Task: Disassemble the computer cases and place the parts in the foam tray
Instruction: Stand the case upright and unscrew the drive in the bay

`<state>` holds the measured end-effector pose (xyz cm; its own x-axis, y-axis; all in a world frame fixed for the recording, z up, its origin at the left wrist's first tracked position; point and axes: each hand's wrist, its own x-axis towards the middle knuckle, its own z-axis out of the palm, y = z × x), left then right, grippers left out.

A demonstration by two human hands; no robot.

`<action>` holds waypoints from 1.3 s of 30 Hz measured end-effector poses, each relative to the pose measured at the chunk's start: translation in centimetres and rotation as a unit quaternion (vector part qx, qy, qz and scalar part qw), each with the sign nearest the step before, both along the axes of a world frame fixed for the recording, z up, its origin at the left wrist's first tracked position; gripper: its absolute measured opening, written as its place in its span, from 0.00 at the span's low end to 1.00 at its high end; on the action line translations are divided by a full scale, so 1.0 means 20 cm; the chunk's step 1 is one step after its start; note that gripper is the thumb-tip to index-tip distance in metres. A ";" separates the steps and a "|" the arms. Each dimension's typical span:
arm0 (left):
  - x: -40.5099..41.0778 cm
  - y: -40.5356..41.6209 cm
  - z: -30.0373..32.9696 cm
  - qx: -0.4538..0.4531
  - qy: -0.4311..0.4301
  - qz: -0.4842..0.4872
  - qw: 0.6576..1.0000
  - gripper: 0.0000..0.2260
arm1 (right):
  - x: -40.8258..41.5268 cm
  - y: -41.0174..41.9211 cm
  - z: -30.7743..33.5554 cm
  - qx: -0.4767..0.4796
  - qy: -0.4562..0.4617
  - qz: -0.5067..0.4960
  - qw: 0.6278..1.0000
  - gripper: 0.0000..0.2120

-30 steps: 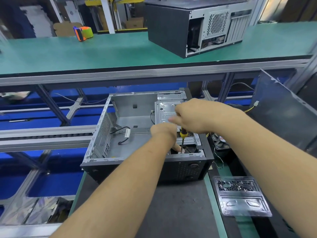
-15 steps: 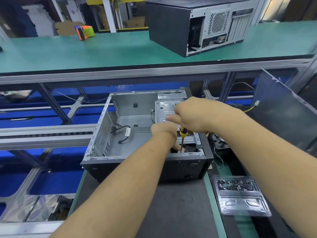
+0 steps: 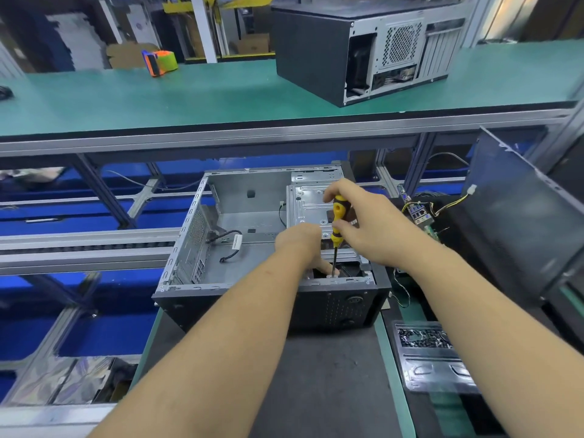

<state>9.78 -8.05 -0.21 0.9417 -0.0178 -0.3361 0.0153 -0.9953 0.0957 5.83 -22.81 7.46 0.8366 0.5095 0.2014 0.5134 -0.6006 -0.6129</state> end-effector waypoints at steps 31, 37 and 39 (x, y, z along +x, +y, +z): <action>-0.21 0.11 -0.04 -0.360 -0.139 0.038 0.922 0.09 | 0.05 -0.13 -0.06 0.273 -0.054 -0.214 0.936 0.19; -0.17 0.05 0.05 -0.725 -0.033 0.398 0.562 0.13 | 0.08 -0.39 -0.32 0.227 0.044 -0.378 0.896 0.08; -0.17 0.02 0.06 -0.770 0.043 0.443 0.457 0.13 | 0.06 -0.42 -0.47 0.142 0.096 -0.374 0.911 0.06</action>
